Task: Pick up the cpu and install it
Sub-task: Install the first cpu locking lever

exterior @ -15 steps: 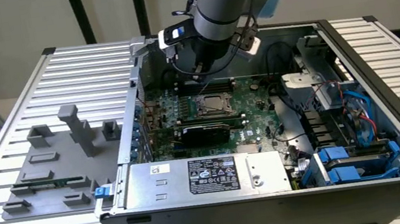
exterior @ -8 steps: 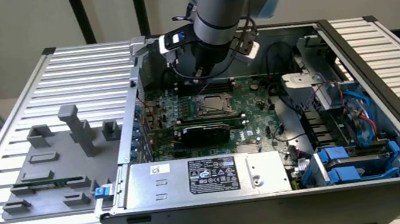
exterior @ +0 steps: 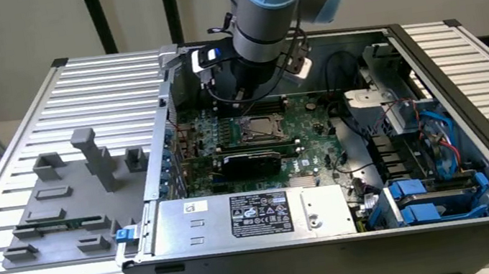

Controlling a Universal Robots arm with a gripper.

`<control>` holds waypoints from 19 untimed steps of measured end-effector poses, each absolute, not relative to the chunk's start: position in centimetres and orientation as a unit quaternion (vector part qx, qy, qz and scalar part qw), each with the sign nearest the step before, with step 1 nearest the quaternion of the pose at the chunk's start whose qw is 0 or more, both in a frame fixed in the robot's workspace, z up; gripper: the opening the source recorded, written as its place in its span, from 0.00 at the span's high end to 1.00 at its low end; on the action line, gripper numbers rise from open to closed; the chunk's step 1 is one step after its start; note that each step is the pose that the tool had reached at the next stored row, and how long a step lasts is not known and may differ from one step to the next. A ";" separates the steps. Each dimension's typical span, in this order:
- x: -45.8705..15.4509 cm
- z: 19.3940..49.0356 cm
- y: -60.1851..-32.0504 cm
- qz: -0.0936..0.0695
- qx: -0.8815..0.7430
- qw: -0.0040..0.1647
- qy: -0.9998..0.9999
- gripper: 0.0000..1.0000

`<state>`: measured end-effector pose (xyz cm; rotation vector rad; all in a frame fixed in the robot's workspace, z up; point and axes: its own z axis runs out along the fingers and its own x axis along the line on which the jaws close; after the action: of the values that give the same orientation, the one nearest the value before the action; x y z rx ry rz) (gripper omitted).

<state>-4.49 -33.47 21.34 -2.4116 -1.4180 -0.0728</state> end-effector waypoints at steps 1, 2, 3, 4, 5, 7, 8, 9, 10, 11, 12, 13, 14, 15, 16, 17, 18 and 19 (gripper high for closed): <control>-4.5 21.2 -33.4 -0.025 -0.849 0.169 -0.499 0.89; -4.5 21.0 -33.4 -0.024 -0.850 0.168 -0.499 0.89; -4.5 20.9 -33.4 -0.024 -0.850 0.167 -0.499 0.89; -4.5 20.8 -33.3 -0.023 -0.850 0.166 -0.499 0.89; -4.5 20.7 -33.3 -0.022 -0.850 0.165 -0.499 0.89; -4.5 20.5 -33.2 -0.021 -0.851 0.163 -0.499 0.89; -4.5 20.5 -33.1 -0.021 -0.851 0.162 -0.499 0.89; -4.5 20.4 -33.1 -0.020 -0.851 0.162 -0.499 0.89; -4.5 20.4 -33.0 -0.020 -0.851 0.161 -0.500 0.89; -4.5 20.3 -33.0 -0.020 -0.851 0.161 -0.500 0.89; -4.5 20.3 -32.9 -0.019 -0.851 0.160 -0.500 0.89; -4.5 20.3 -32.9 -0.019 -0.851 0.160 -0.500 0.89; -4.5 20.3 -32.8 -0.019 -0.851 0.160 -0.500 0.89; -4.5 20.2 -32.7 -0.019 -0.851 0.159 -0.500 0.89; -4.5 20.2 -32.7 -0.019 -0.851 0.159 -0.500 0.89; -4.5 20.2 -32.7 -0.019 -0.851 0.159 -0.500 0.89; -4.5 20.2 -32.7 -0.018 -0.851 0.159 -0.500 0.89; -4.5 20.1 -32.7 -0.018 -0.851 0.158 -0.500 0.89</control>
<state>-4.49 -32.69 20.14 -2.4350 -1.4286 -0.0524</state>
